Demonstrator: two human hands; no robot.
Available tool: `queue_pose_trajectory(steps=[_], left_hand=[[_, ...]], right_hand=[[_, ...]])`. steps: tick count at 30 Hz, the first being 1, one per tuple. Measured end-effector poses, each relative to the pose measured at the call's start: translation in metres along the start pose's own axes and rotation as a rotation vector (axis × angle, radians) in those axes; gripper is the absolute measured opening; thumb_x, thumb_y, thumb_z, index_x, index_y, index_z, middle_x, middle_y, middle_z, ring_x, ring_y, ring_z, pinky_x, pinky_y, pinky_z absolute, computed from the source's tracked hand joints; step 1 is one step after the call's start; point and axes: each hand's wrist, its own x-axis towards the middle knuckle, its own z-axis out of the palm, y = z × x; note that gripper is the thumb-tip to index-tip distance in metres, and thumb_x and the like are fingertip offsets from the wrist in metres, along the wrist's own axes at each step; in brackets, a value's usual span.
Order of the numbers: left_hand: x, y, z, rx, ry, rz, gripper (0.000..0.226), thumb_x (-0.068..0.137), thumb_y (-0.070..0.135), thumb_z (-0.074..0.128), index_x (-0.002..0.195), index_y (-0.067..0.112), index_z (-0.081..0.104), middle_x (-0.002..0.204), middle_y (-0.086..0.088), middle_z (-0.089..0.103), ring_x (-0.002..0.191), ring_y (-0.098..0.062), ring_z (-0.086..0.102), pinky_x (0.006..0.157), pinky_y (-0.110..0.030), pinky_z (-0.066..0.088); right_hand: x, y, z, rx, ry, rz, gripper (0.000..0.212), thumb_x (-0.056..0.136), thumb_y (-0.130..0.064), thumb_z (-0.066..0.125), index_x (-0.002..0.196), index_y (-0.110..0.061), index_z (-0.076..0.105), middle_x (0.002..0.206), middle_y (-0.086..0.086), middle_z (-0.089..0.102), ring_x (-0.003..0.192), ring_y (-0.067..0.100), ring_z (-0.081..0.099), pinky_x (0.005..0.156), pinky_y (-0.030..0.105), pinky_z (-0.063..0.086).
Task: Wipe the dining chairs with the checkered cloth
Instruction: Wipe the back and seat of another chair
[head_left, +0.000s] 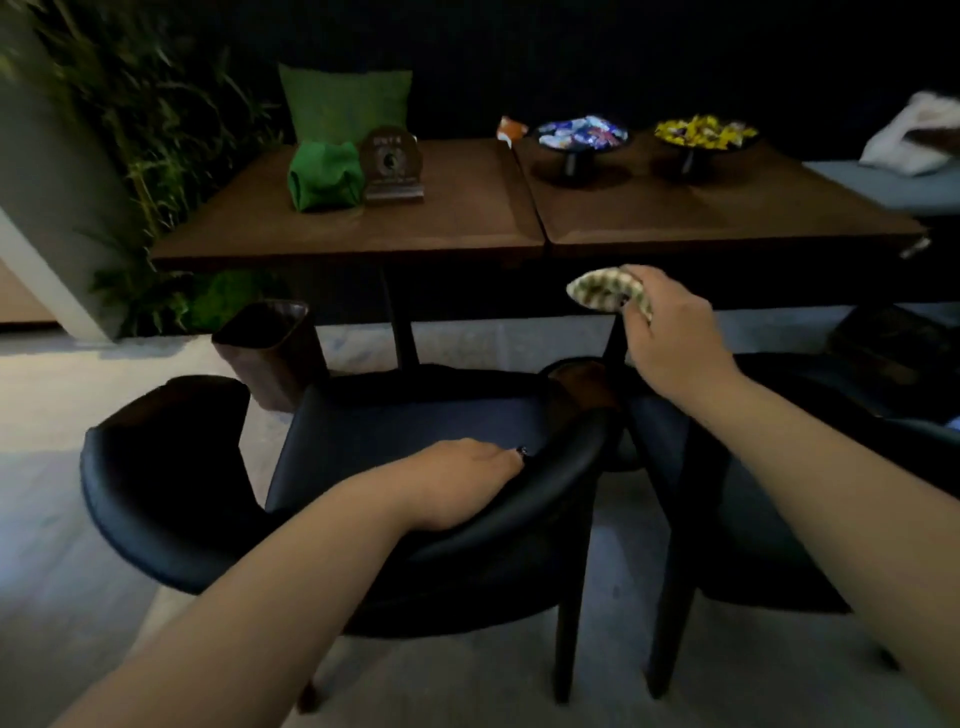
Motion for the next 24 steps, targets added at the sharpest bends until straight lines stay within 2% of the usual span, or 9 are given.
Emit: queue_pose_trajectory(steps=[3, 5, 7, 10, 12, 14, 18, 21, 24], left_hand=[[-0.005, 0.007, -0.001, -0.058, 0.149, -0.045, 0.042, 0.104, 0.044, 0.028, 0.118, 0.022, 0.061, 0.124, -0.003, 0.061, 0.113, -0.020, 0.054, 0.094, -0.031, 0.039], [-0.006, 0.013, -0.001, -0.027, 0.252, -0.065, 0.046, 0.101, 0.050, 0.030, 0.108, 0.023, 0.066, 0.113, -0.002, 0.064, 0.101, -0.018, 0.057, 0.082, -0.029, 0.041], [-0.004, 0.014, -0.001, 0.058, 0.329, -0.038, 0.046, 0.101, 0.049, 0.032, 0.104, 0.021, 0.068, 0.102, -0.001, 0.065, 0.088, -0.015, 0.057, 0.069, -0.025, 0.040], [-0.003, 0.014, -0.005, 0.045, 0.391, -0.042, 0.044, 0.099, 0.048, 0.038, 0.099, 0.019, 0.072, 0.090, 0.001, 0.067, 0.079, -0.009, 0.058, 0.061, -0.018, 0.040], [-0.004, 0.013, -0.007, 0.022, 0.399, -0.057, 0.045, 0.098, 0.048, 0.041, 0.097, 0.017, 0.073, 0.082, -0.002, 0.067, 0.074, -0.012, 0.060, 0.061, -0.024, 0.042], [-0.005, 0.013, -0.008, -0.011, 0.403, -0.053, 0.046, 0.098, 0.048, 0.043, 0.097, 0.012, 0.073, 0.079, -0.007, 0.065, 0.070, -0.015, 0.058, 0.062, -0.028, 0.042], [-0.008, 0.013, -0.005, -0.005, 0.440, -0.048, 0.045, 0.098, 0.044, 0.045, 0.090, 0.009, 0.072, 0.070, -0.005, 0.060, 0.063, -0.012, 0.054, 0.062, -0.028, 0.040], [-0.009, 0.016, -0.005, 0.000, 0.469, -0.048, 0.046, 0.098, 0.044, 0.046, 0.085, 0.008, 0.072, 0.054, 0.004, 0.051, 0.045, -0.004, 0.045, 0.055, -0.026, 0.036], [-0.009, 0.017, -0.005, -0.013, 0.462, -0.025, 0.047, 0.098, 0.043, 0.047, 0.083, 0.006, 0.071, 0.048, 0.007, 0.045, 0.039, -0.004, 0.039, 0.054, -0.026, 0.033]], right_hand=[[0.015, 0.015, 0.017, -0.025, -0.149, 0.032, 0.043, 0.102, -0.015, 0.037, 0.145, -0.013, 0.037, 0.148, 0.005, 0.039, 0.137, 0.022, 0.034, 0.107, 0.029, 0.032], [0.015, 0.017, 0.027, 0.040, -0.177, 0.051, 0.032, 0.101, -0.016, 0.041, 0.131, -0.017, 0.054, 0.117, -0.005, 0.058, 0.105, 0.015, 0.055, 0.083, 0.023, 0.044], [0.006, 0.016, 0.034, 0.108, -0.203, 0.021, 0.021, 0.099, -0.014, 0.047, 0.096, -0.023, 0.065, 0.083, -0.011, 0.061, 0.075, 0.009, 0.055, 0.066, 0.023, 0.042], [-0.015, 0.017, 0.038, 0.235, -0.231, -0.069, 0.019, 0.097, -0.011, 0.048, 0.099, -0.011, 0.067, 0.092, -0.001, 0.067, 0.089, 0.014, 0.060, 0.082, 0.030, 0.044], [-0.032, 0.014, 0.035, 0.343, -0.191, -0.098, 0.021, 0.099, -0.012, 0.046, 0.104, -0.005, 0.065, 0.094, 0.001, 0.066, 0.091, 0.013, 0.059, 0.082, 0.027, 0.045], [-0.050, 0.010, 0.035, 0.429, -0.141, -0.105, 0.024, 0.100, -0.016, 0.044, 0.098, -0.005, 0.065, 0.093, 0.006, 0.067, 0.088, 0.016, 0.059, 0.085, 0.034, 0.046], [-0.072, 0.008, 0.047, 0.390, -0.011, -0.107, 0.028, 0.100, -0.025, 0.045, 0.092, -0.009, 0.067, 0.092, 0.008, 0.069, 0.090, 0.022, 0.063, 0.088, 0.042, 0.047], [-0.077, 0.006, 0.056, 0.405, 0.124, -0.105, 0.028, 0.099, -0.026, 0.044, 0.084, -0.013, 0.063, 0.081, 0.001, 0.066, 0.079, 0.015, 0.061, 0.079, 0.034, 0.047], [-0.084, 0.003, 0.069, 0.482, 0.330, -0.099, 0.026, 0.100, -0.024, 0.045, 0.077, -0.026, 0.057, 0.076, -0.013, 0.060, 0.072, -0.005, 0.057, 0.065, 0.006, 0.040]])
